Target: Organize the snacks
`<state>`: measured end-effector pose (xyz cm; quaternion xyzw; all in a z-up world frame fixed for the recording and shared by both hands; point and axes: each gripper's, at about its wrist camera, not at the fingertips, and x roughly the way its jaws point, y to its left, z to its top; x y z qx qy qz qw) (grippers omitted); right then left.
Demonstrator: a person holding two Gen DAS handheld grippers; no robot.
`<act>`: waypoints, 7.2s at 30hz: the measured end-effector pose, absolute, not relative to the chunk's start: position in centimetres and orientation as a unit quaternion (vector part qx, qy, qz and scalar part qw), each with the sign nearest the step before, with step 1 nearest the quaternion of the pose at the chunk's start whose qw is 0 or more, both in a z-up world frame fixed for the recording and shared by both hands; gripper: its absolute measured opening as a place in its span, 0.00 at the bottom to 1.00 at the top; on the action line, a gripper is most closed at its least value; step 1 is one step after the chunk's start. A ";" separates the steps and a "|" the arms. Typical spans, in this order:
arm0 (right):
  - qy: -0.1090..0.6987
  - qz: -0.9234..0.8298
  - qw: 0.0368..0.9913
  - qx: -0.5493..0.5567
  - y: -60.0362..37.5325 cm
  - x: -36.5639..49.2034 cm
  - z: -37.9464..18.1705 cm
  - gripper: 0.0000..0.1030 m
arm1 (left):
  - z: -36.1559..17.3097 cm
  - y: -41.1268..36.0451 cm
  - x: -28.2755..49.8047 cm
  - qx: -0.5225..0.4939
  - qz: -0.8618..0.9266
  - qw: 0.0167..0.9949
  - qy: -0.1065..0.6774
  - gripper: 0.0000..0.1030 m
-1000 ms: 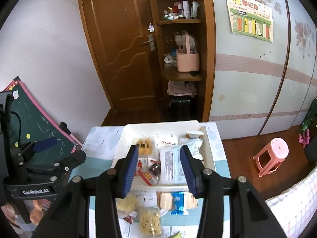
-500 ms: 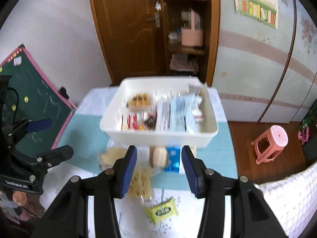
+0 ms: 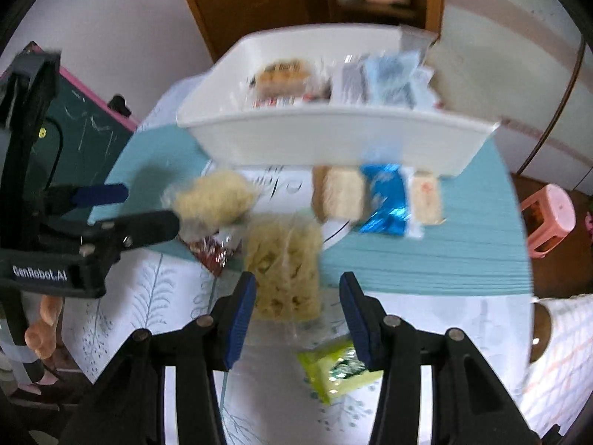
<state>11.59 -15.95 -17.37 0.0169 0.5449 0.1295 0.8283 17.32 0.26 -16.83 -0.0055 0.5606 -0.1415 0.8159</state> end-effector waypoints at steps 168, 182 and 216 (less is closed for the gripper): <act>0.518 0.083 0.852 -0.013 -21.4 6.6 -18.2 0.69 | -17.8 -0.8 11.9 0.026 -0.095 0.860 0.501 0.95; 0.530 0.114 0.840 -0.036 -20.2 6.5 -21.6 0.71 | -23.1 -0.2 15.4 -0.007 -0.078 0.825 0.559 0.95; 0.495 0.102 0.862 -0.047 -19.9 5.5 -21.0 0.52 | -21.0 1.5 15.2 -0.053 -0.064 0.860 0.504 0.27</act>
